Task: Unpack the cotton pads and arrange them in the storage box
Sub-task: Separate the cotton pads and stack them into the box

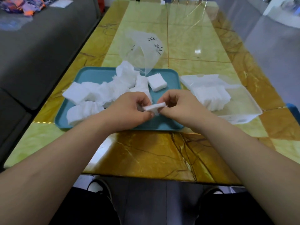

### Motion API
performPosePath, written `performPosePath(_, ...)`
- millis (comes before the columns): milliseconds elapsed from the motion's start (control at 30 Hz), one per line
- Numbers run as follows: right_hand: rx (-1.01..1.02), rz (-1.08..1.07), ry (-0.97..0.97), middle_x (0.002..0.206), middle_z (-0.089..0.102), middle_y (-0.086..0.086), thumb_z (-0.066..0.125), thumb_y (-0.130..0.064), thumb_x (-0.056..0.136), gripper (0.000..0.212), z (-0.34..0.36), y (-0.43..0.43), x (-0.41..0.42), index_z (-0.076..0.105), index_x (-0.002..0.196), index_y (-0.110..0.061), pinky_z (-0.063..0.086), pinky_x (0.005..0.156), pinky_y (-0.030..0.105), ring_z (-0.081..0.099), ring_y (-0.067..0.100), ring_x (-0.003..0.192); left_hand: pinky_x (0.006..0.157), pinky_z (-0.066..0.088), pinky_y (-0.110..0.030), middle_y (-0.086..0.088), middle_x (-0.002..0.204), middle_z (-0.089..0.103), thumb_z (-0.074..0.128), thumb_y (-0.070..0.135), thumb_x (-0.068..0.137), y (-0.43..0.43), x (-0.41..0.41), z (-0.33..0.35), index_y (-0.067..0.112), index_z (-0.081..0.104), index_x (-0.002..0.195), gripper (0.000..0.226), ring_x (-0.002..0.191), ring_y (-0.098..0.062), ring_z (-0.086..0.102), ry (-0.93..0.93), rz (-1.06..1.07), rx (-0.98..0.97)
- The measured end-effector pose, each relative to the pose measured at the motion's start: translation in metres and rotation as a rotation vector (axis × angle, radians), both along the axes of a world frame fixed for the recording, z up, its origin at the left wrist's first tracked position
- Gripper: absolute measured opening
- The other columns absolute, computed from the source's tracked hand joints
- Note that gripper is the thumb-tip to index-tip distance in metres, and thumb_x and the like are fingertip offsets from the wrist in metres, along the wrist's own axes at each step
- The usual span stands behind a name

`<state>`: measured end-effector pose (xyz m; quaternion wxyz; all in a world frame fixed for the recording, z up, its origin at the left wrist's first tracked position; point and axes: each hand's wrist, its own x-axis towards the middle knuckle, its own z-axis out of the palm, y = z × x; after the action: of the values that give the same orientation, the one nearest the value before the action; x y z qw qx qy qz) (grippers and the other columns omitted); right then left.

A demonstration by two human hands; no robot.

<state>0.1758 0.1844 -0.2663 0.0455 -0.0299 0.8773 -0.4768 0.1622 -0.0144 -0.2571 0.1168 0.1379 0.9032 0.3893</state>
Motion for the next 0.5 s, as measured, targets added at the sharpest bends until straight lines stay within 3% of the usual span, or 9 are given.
performPosePath(67, 0.000, -0.004, 0.002, 0.074, 0.068, -0.003, 0.076, -0.005, 0.083, 0.013, -0.0018, 0.0007, -0.0006, 0.073, 0.085, -0.017, 0.049, 0.066, 0.025, 0.060, 0.009, 0.067, 0.047, 0.035, -0.008, 0.019, 0.056, 0.060, 0.083, 0.025, 0.083, -0.0012, -0.0014, -0.0001, 0.023, 0.071, 0.087, 0.012, 0.050, 0.007, 0.052, -0.002, 0.007, 0.012)
performPosePath(133, 0.007, -0.010, 0.001, 0.073, 0.067, -0.006, 0.075, -0.007, 0.084, 0.013, -0.0043, 0.0008, -0.0016, 0.073, 0.085, -0.019, 0.048, 0.066, 0.023, 0.060, 0.008, 0.067, 0.053, 0.038, -0.007, 0.018, 0.067, 0.065, 0.082, 0.023, 0.083, -0.0035, -0.0017, 0.0000, 0.026, 0.072, 0.091, 0.014, 0.055, 0.008, 0.056, -0.008, -0.003, 0.012)
performPosePath(200, 0.009, -0.017, 0.004, 0.078, 0.071, -0.003, 0.076, -0.009, 0.085, 0.012, -0.0056, -0.0005, -0.0013, 0.073, 0.087, -0.020, 0.049, 0.069, 0.024, 0.063, 0.009, 0.071, 0.061, 0.046, -0.012, 0.012, 0.078, 0.072, 0.080, 0.020, 0.085, -0.0053, -0.0012, -0.0008, 0.028, 0.073, 0.097, 0.015, 0.064, 0.003, 0.065, -0.036, -0.003, 0.033)
performPosePath(267, -0.010, -0.039, 0.003, 0.084, 0.075, 0.001, 0.076, -0.011, 0.086, 0.010, -0.0054, -0.0017, -0.0012, 0.074, 0.091, -0.020, 0.054, 0.072, 0.028, 0.066, 0.011, 0.076, 0.061, 0.048, -0.013, 0.006, 0.076, 0.077, 0.076, 0.016, 0.089, -0.0058, -0.0001, 0.0001, 0.026, 0.074, 0.097, 0.013, 0.066, -0.003, 0.070, -0.083, 0.023, 0.072)
performPosePath(400, -0.115, -0.142, -0.032, 0.088, 0.078, 0.005, 0.080, -0.012, 0.086, 0.013, -0.0074, -0.0029, -0.0021, 0.075, 0.091, -0.024, 0.064, 0.083, 0.046, 0.076, 0.025, 0.083, 0.070, 0.062, -0.036, 0.000, 0.075, 0.078, 0.072, 0.014, 0.093, -0.0065, 0.0016, 0.0026, 0.023, 0.074, 0.097, 0.011, 0.077, -0.020, 0.075, -0.125, 0.049, 0.105)
performPosePath(500, -0.116, -0.227, -0.014, 0.086, 0.078, 0.002, 0.082, -0.017, 0.084, 0.009, -0.0099, -0.0030, -0.0033, 0.078, 0.090, -0.023, 0.063, 0.085, 0.048, 0.076, 0.023, 0.084, 0.083, 0.064, -0.044, -0.003, 0.080, 0.079, 0.074, 0.007, 0.090, -0.0086, 0.0011, 0.0020, 0.020, 0.074, 0.098, 0.015, 0.081, -0.027, 0.076, -0.160, 0.052, 0.141)
